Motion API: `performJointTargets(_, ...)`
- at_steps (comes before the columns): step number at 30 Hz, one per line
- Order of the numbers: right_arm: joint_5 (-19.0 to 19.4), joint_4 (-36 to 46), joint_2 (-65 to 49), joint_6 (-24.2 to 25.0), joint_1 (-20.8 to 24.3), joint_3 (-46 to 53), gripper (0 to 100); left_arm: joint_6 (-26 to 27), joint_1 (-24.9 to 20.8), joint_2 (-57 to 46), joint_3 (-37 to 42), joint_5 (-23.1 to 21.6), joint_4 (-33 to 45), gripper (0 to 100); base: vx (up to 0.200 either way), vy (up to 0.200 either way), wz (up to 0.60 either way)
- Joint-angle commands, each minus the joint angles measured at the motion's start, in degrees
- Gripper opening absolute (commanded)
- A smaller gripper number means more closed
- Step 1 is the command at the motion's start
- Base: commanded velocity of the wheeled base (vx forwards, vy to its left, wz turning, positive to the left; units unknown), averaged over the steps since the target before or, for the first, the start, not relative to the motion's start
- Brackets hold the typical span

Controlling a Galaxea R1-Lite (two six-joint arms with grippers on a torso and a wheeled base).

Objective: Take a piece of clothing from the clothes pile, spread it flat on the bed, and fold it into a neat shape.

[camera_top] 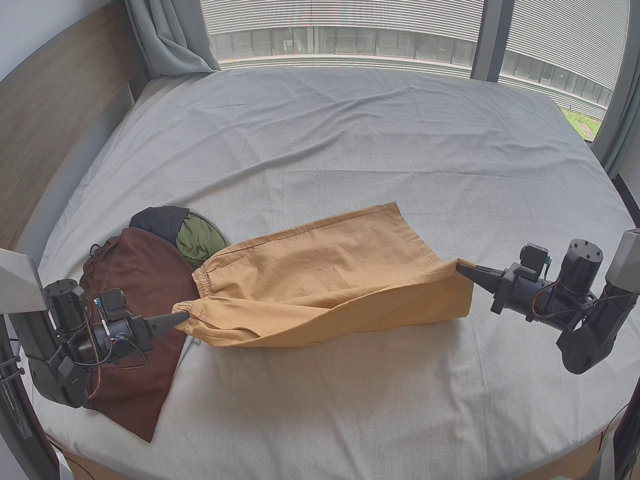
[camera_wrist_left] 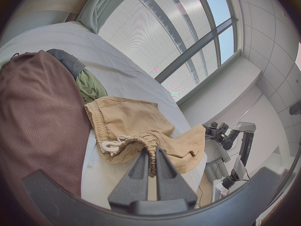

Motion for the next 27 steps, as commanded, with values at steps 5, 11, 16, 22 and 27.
performJointTargets(5,-0.28,0.91,2.12,2.91,-0.22,-8.04,0,-0.40,-0.38,0.05,-0.76,1.23,0.01,0,0.000,0.000,0.00)
performJointTargets(11,-0.28,1.70,3.87,5.19,-0.31,-12.88,0,-5.59,-2.32,-0.83,-2.00,6.59,0.01,0,0.000,0.000,0.00)
performJointTargets(16,-0.28,2.32,5.54,6.34,-0.31,-17.71,0,-5.67,-2.67,-0.74,-2.08,6.94,0.01,0,0.000,0.000,0.00)
performJointTargets(22,-0.36,5.75,7.74,6.78,-0.31,-24.74,0,-5.85,-2.67,-0.30,-2.87,7.30,0.01,0,0.000,0.000,0.00)
performJointTargets(27,-0.45,6.10,9.32,10.73,0.13,-30.01,0,-6.82,-3.20,0.14,-3.93,9.93,0.10,0,0.000,0.000,0.00)
